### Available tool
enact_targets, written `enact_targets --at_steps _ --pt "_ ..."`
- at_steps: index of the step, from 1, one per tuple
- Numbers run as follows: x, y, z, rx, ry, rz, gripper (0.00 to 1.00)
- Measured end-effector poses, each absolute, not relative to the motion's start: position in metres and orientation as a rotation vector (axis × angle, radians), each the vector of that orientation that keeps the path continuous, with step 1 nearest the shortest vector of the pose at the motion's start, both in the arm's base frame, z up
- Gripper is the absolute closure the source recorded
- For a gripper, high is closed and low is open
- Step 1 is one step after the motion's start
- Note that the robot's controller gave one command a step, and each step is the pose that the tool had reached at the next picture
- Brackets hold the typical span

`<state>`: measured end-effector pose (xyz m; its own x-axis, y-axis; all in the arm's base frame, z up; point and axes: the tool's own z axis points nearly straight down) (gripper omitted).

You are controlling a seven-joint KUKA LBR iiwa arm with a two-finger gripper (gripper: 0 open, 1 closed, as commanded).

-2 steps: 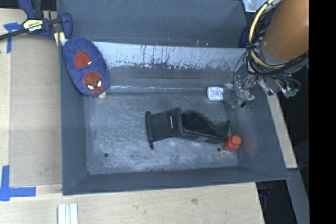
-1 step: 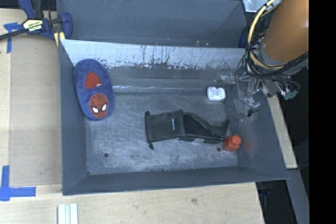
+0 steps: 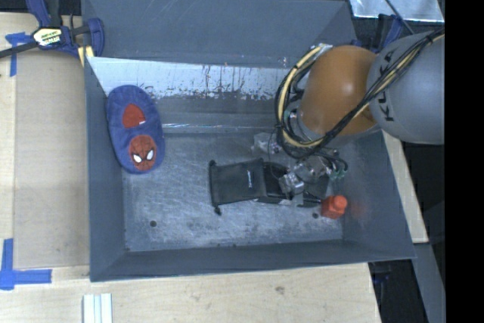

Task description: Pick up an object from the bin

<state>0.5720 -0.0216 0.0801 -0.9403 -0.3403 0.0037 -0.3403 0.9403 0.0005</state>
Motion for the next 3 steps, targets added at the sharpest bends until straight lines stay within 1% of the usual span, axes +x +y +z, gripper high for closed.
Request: enact_targets --at_steps 1,2,3 --pt "0.559 -0.044 0.078 0.443 -3.12 -0.008 0.0" --pt "0.558 -0.046 0.081 0.443 -3.111 -0.003 1.0" --pt "0.547 -0.044 0.084 0.049 -3.167 0.021 1.0"
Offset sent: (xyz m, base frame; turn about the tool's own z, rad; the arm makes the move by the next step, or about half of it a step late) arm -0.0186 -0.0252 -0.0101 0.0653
